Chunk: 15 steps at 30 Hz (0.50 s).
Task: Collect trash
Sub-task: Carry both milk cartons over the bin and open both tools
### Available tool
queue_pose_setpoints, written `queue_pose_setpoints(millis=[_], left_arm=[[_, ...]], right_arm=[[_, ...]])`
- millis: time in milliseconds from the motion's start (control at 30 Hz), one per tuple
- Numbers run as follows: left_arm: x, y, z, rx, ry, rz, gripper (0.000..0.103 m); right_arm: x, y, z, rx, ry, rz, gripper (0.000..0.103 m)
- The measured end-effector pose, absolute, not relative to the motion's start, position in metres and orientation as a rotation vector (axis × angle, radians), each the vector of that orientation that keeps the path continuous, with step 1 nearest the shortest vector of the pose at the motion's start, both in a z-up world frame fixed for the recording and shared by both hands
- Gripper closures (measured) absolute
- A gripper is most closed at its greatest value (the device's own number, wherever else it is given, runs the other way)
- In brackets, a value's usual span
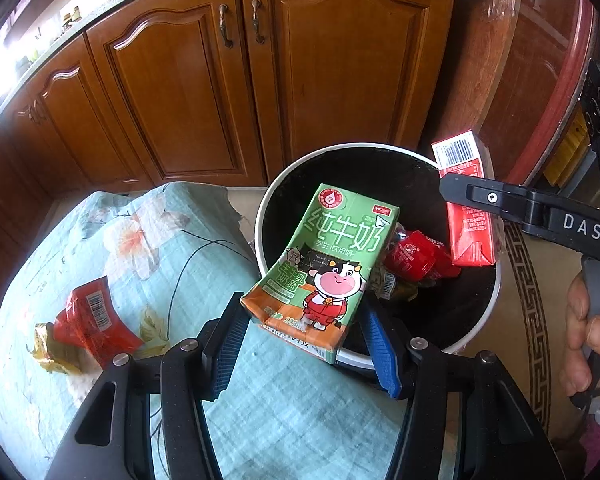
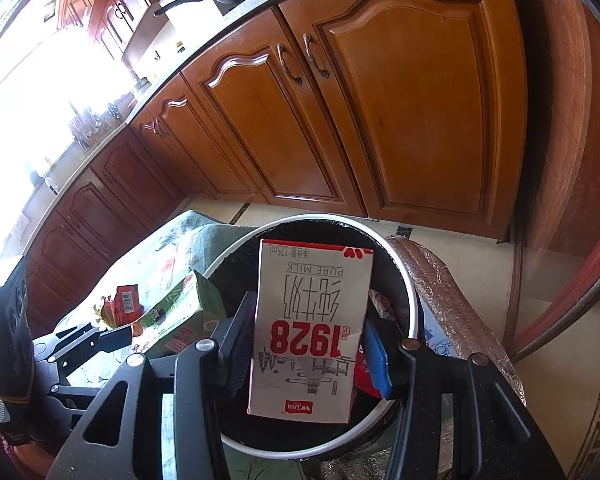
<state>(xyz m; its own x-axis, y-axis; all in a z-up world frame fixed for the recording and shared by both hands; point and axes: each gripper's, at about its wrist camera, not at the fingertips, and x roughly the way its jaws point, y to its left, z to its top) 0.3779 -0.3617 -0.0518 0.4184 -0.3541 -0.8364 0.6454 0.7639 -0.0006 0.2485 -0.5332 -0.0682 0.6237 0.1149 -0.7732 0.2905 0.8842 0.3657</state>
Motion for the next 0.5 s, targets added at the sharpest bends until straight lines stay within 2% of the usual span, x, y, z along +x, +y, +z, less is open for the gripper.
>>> queue_pose_setpoints(millis=[67,500], left_arm=[[0.379,-0.363,-0.053,0.349,0.950,-0.642,0.050],[0.382,-0.366,-0.054,0.338,0.942,-0.651,0.050]], right_arm=[[0.254,-0.535,-0.071,0.488,0.912,-0.107,0.054],[0.263,-0.537,-0.078,0.469,0.940,-0.121,0.054]])
